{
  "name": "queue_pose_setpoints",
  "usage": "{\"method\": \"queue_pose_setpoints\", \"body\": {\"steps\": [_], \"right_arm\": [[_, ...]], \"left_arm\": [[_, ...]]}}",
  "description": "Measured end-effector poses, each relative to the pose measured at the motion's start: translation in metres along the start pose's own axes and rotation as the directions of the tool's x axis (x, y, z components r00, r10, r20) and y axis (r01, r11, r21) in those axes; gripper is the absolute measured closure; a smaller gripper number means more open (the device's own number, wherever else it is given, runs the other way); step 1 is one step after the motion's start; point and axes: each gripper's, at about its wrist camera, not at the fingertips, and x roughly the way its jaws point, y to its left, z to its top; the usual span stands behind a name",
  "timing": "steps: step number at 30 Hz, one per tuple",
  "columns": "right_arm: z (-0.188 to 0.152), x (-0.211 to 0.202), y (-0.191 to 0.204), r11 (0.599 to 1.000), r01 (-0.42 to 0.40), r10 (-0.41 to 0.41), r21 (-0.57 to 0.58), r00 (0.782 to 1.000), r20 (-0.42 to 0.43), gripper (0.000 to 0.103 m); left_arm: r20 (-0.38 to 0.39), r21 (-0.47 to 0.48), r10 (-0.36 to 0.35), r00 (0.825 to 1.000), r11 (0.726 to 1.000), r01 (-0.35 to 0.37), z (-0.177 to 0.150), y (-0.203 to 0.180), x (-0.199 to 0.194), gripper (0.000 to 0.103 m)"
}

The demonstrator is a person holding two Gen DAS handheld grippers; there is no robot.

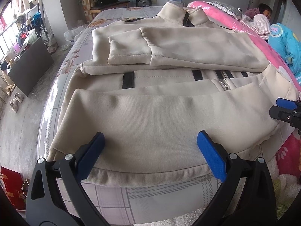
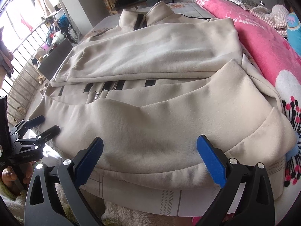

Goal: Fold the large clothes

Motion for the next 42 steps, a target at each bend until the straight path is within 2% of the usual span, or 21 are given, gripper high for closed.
{"method": "queue_pose_setpoints", "body": {"steps": [3,6,9,11,12,13,14,15,19,20,23,26,30,33,36,38,40,42], "right_arm": [[0.004,-0.011,0.009,0.999,-0.052,0.053,-0.015,0.998,0.044,0.011],[0.012,-0.014,0.024,0.995,-0.076,0.080,-0.059,0.995,0.066,0.018],[0.019,-0.003,0.032,0.993,-0.095,0.098,-0.073,0.995,0.031,0.038],[0.021,0.007,0.036,0.994,-0.080,0.080,-0.079,0.997,-0.001,0.068],[0.021,0.010,0.037,0.994,-0.072,0.072,-0.082,0.997,-0.005,0.075],[0.019,0.008,0.037,0.994,-0.070,0.070,-0.088,0.998,0.000,0.089],[0.019,0.005,0.038,0.993,-0.064,0.066,-0.095,0.998,0.015,0.095],[0.019,0.000,0.040,0.993,-0.058,0.062,-0.103,0.997,0.035,0.096],[0.027,-0.023,0.054,0.986,-0.020,0.041,-0.166,0.991,0.128,0.097],[0.030,-0.027,0.058,0.984,-0.008,0.036,-0.179,0.988,0.153,0.097],[0.039,-0.024,0.062,0.979,0.025,0.011,-0.201,0.985,0.174,0.097],[0.044,-0.009,0.055,0.985,0.019,0.007,-0.174,0.990,0.144,0.098],[0.048,-0.016,0.063,0.979,0.052,-0.011,-0.198,0.979,0.201,0.098],[0.049,0.003,0.065,0.972,0.097,-0.052,-0.213,0.977,0.206,0.098],[0.052,0.031,0.053,0.983,0.067,-0.044,-0.173,0.990,0.132,0.100],[0.054,0.027,0.052,0.988,0.033,-0.011,-0.151,0.989,0.145,0.100],[0.056,0.018,0.057,0.984,0.046,-0.015,-0.170,0.983,0.182,0.101],[0.056,0.019,0.057,0.984,0.047,-0.015,-0.171,0.983,0.184,0.100]], "left_arm": [[0.005,-0.015,-0.017,1.000,1.000,0.017,0.002,0.005,-0.004,0.008],[0.104,-0.040,-0.038,0.994,0.998,0.042,0.002,0.014,-0.022,0.008],[0.155,-0.039,-0.027,0.988,0.999,0.034,0.003,0.018,-0.032,0.012],[0.136,-0.039,0.002,0.991,0.999,0.003,0.005,0.019,-0.027,0.039],[0.115,-0.043,0.014,0.993,0.999,-0.009,0.005,0.021,-0.022,0.043],[0.092,-0.049,0.019,0.996,0.999,-0.015,0.005,0.024,-0.017,0.055],[0.071,-0.057,0.024,0.997,0.998,-0.020,0.005,0.027,-0.011,0.068],[0.067,-0.066,0.026,0.997,0.998,-0.022,0.004,0.030,-0.009,0.071],[0.086,-0.065,0.016,0.996,0.998,-0.010,0.006,0.036,-0.008,0.098],[0.087,-0.061,0.023,0.996,0.998,-0.018,0.007,0.036,-0.008,0.100],[0.100,-0.054,0.040,0.994,0.998,-0.035,0.009,0.035,-0.007,0.102],[0.131,-0.071,0.042,0.990,0.997,-0.033,0.010,0.038,-0.013,0.102],[0.208,-0.057,0.082,0.975,0.996,-0.072,0.016,0.038,-0.032,0.102],[0.241,-0.038,0.109,0.964,0.994,-0.103,0.021,0.037,-0.038,0.102],[0.246,-0.006,0.120,0.962,0.992,-0.122,0.024,0.032,-0.036,0.102],[0.264,0.005,0.132,0.955,0.990,-0.138,0.025,0.029,-0.040,0.102],[0.278,0.011,0.150,0.949,0.987,-0.159,0.026,0.027,-0.043,0.102],[0.255,-0.002,0.151,0.955,0.988,-0.156,0.025,0.029,-0.038,0.102]]}}
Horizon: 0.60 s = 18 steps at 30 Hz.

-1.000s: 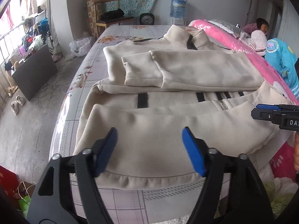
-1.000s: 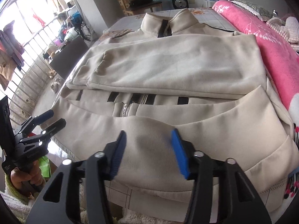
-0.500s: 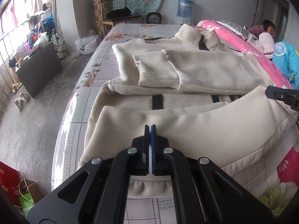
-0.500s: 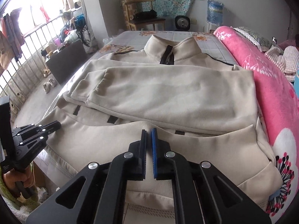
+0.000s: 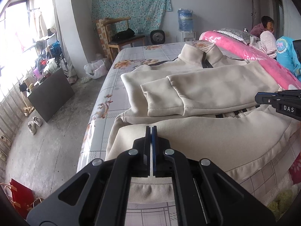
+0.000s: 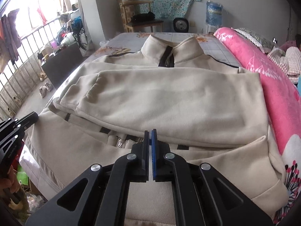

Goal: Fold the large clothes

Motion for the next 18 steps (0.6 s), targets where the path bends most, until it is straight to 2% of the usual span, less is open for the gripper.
{"method": "queue_pose_setpoints", "body": {"steps": [3,6,7,8,10,13,18], "right_arm": [[-0.004,0.004,-0.010,0.997,-0.064,0.066,0.052,0.997,-0.035,0.100],[-0.010,-0.009,-0.017,0.988,-0.124,0.127,0.088,0.991,-0.035,0.097],[-0.013,-0.015,-0.020,0.985,-0.142,0.146,0.103,0.989,-0.032,0.090],[-0.017,-0.023,-0.023,0.982,-0.151,0.155,0.109,0.988,-0.027,0.075],[-0.024,-0.036,-0.023,0.985,-0.143,0.146,0.091,0.989,-0.021,0.058],[-0.035,-0.046,-0.021,0.989,-0.134,0.136,0.055,0.990,-0.039,0.052],[-0.050,-0.022,-0.014,0.997,-0.073,0.074,0.011,0.989,-0.125,0.053]], "left_arm": [[-0.046,-0.012,0.001,0.999,1.000,-0.001,-0.007,0.000,0.014,0.102],[-0.073,-0.021,-0.004,0.997,1.000,0.002,-0.014,0.001,0.024,0.102],[-0.078,-0.024,-0.005,0.997,1.000,0.003,-0.015,0.001,0.025,0.102],[-0.081,-0.026,-0.005,0.997,1.000,0.003,-0.016,0.001,0.026,0.102],[-0.084,-0.026,-0.002,0.996,1.000,0.000,-0.017,0.001,0.028,0.102],[-0.089,-0.025,0.001,0.996,1.000,-0.004,-0.017,0.000,0.030,0.102],[-0.093,-0.017,0.010,0.996,1.000,-0.011,-0.018,-0.002,0.034,0.102]]}}
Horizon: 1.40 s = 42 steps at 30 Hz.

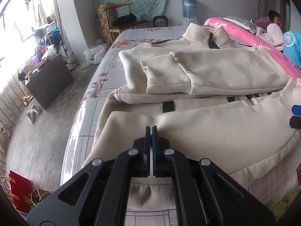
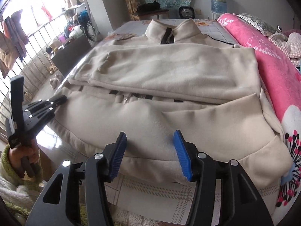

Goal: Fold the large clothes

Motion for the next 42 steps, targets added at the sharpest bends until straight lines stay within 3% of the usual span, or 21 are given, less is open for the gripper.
{"method": "queue_pose_setpoints", "body": {"steps": [2,4,9,16,19,22,24,26,31,33,35,36,38,42], "right_arm": [[-0.001,0.011,-0.001,1.000,0.023,-0.023,-0.011,1.000,-0.008,0.083],[0.004,0.011,-0.001,1.000,0.026,-0.026,-0.018,1.000,-0.001,0.097],[0.022,-0.010,0.006,0.997,0.073,-0.068,-0.036,0.990,0.125,0.099],[0.023,0.027,-0.004,0.994,0.109,-0.108,-0.010,0.991,0.073,0.103],[0.029,0.017,-0.002,0.994,0.109,-0.107,-0.012,0.988,0.109,0.103],[0.032,0.023,-0.003,0.993,0.113,-0.110,-0.020,0.989,0.101,0.103],[0.030,0.032,-0.007,0.995,0.102,-0.102,-0.006,0.992,0.072,0.103],[0.029,0.030,-0.013,0.997,0.078,-0.079,0.026,0.995,0.065,0.103],[0.018,0.003,-0.022,0.999,-0.029,0.026,0.039,0.997,0.071,0.102],[0.010,-0.009,-0.022,0.996,-0.083,0.080,0.032,0.994,0.079,0.098],[0.001,-0.011,-0.019,0.986,-0.162,0.160,0.025,0.985,0.059,0.092],[-0.004,-0.008,-0.017,0.986,-0.165,0.164,0.016,0.985,0.043,0.092],[-0.010,0.006,-0.014,0.992,-0.127,0.127,0.008,0.992,-0.006,0.092],[0.003,0.023,-0.028,0.985,-0.144,0.142,0.096,0.989,0.028,0.100]], "left_arm": [[0.003,-0.003,0.000,1.000,1.000,0.000,0.000,0.000,0.000,0.102],[0.010,-0.012,-0.002,1.000,1.000,0.003,0.001,0.002,-0.002,0.102],[0.054,-0.004,0.012,0.998,1.000,-0.012,0.008,0.003,-0.009,0.102],[-0.002,-0.022,-0.027,1.000,0.999,0.027,0.006,0.003,0.004,0.101],[0.058,-0.017,-0.030,0.998,0.999,0.031,0.008,0.005,-0.018,0.100],[0.111,-0.021,-0.096,0.989,0.995,0.099,0.013,0.004,-0.039,0.100],[0.117,-0.040,-0.218,0.969,0.974,0.224,0.016,-0.002,-0.046,0.100],[0.101,-0.037,-0.345,0.933,0.936,0.350,0.018,-0.016,-0.044,0.100],[0.011,0.049,-0.484,0.875,0.874,0.483,0.017,-0.069,-0.029,0.100],[-0.029,0.076,-0.473,0.880,0.877,0.474,0.014,-0.083,-0.019,0.100],[-0.075,0.085,-0.432,0.899,0.895,0.437,0.011,-0.092,-0.006,0.100],[-0.086,0.083,-0.412,0.907,0.904,0.419,0.010,-0.092,-0.002,0.100],[-0.081,0.064,-0.415,0.906,0.905,0.420,0.010,-0.088,0.000,0.100],[-0.072,0.054,-0.370,0.926,0.926,0.374,0.009,-0.082,0.003,0.100]]}}
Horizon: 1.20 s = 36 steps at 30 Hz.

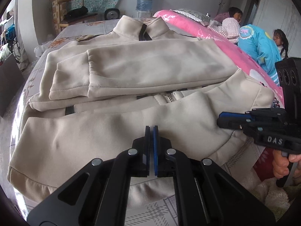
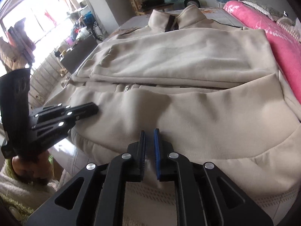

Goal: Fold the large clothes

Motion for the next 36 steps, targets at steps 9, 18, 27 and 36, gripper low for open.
{"method": "queue_pose_setpoints", "body": {"steps": [9,18,27,36], "right_arm": [[0.030,-0.006,-0.053,0.992,0.086,-0.093,0.090,0.992,0.080,0.103],[0.010,-0.046,-0.078,0.933,0.341,-0.351,0.117,0.932,0.085,0.089],[0.017,-0.064,-0.045,0.972,0.231,-0.234,0.038,0.965,0.121,0.051],[-0.006,-0.010,0.012,0.954,0.201,-0.212,-0.222,0.977,-0.024,0.030]], "left_arm": [[0.022,-0.033,0.047,0.999,0.998,-0.046,-0.006,0.020,-0.009,0.100],[0.048,-0.077,0.081,0.996,0.994,-0.077,-0.008,0.049,-0.015,0.100],[0.079,-0.265,0.132,0.988,0.958,-0.107,-0.013,0.121,-0.049,0.093],[0.043,-0.303,0.139,0.989,0.945,-0.120,-0.014,0.137,-0.069,0.072]]}}
